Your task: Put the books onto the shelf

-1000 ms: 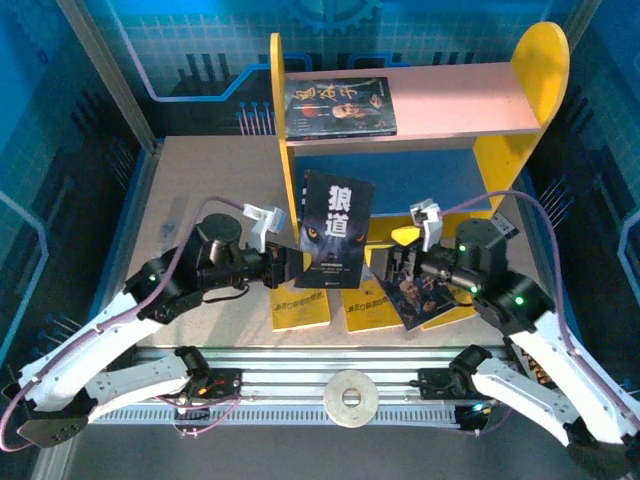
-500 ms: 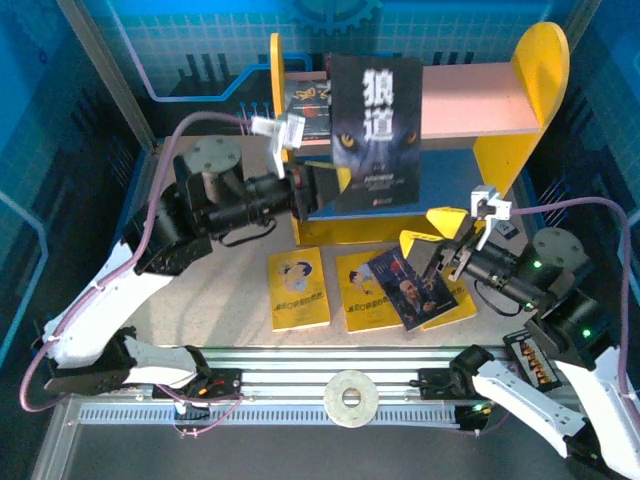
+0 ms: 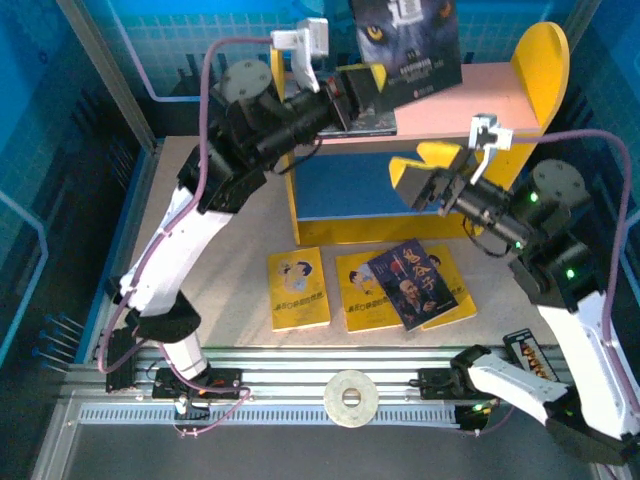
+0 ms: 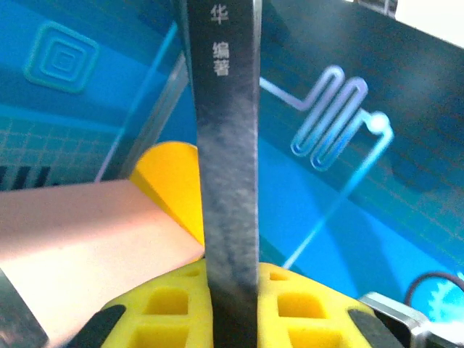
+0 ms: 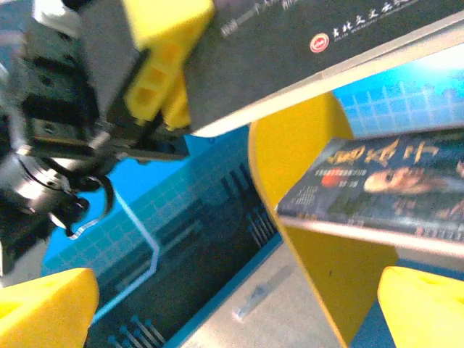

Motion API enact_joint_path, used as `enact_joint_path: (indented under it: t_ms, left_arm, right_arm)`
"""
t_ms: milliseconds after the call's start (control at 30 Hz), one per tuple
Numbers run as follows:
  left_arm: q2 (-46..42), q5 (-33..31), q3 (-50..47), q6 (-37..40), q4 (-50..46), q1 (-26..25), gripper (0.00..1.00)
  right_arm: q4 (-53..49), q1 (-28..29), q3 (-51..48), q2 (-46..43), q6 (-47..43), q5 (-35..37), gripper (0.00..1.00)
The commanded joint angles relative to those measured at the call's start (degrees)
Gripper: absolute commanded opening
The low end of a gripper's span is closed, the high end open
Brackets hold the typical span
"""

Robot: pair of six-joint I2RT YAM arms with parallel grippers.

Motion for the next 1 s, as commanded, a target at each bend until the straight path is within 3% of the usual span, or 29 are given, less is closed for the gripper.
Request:
enact_joint_path:
  t_ms: [0, 133, 367, 700, 967]
  left_arm:
    - [3.6, 4.7, 5.6, -9.1, 10.2, 6.3, 0.0]
    - [5.6, 6.4, 7.7, -11.2, 11.9, 9.9, 0.0]
    - [5.9, 7.8, 5.6, -13.9, 15.1, 14.4, 0.0]
    - [6.8, 10.4, 3.8, -16.2, 20.2, 15.0, 0.0]
    - [6.7, 9.7, 3.7, -14.3, 18.5, 14.2, 0.0]
  right_arm:
    - [12.4, -5.9, 2.7, 5.1, 10.2, -9.2, 1.0]
    - [25.6, -10.3, 2.4, 11.6, 20.7, -14.4, 1.0]
    - [37.9, -11.1, 2.7, 20.2, 29.5, -15.2, 1.0]
    - [45.5, -11.1, 3.9, 25.8, 36.1, -14.8, 1.0]
    - [49.7, -11.0, 6.5, 28.7, 39.4, -13.7, 1.0]
